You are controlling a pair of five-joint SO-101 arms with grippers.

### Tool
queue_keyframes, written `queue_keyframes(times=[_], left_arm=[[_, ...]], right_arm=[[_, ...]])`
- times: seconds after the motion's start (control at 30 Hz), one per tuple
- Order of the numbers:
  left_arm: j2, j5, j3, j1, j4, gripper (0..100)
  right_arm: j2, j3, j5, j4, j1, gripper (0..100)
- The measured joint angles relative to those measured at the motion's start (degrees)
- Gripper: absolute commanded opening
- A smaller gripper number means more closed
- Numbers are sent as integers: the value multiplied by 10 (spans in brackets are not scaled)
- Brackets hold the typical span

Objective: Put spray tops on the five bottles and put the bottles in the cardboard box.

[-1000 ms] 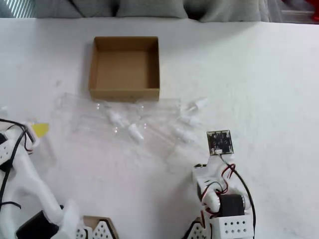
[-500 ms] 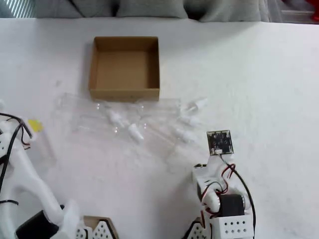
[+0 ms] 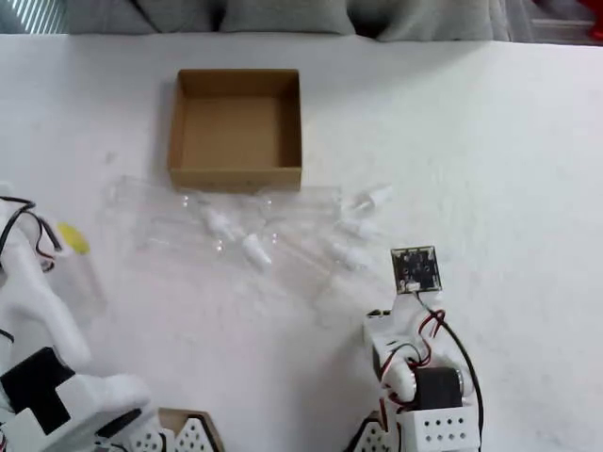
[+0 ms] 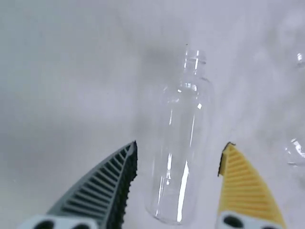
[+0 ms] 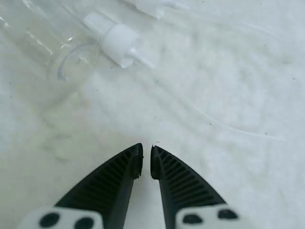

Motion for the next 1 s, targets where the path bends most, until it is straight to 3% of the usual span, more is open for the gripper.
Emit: queue_keyframes(times=[0.27, 1.0], left_arm=[[0, 0, 23, 0, -58, 283], [20, 0, 24, 5, -61, 283]], right_arm=[[0, 0, 0, 0, -1, 20], [0, 0, 0, 0, -1, 20]])
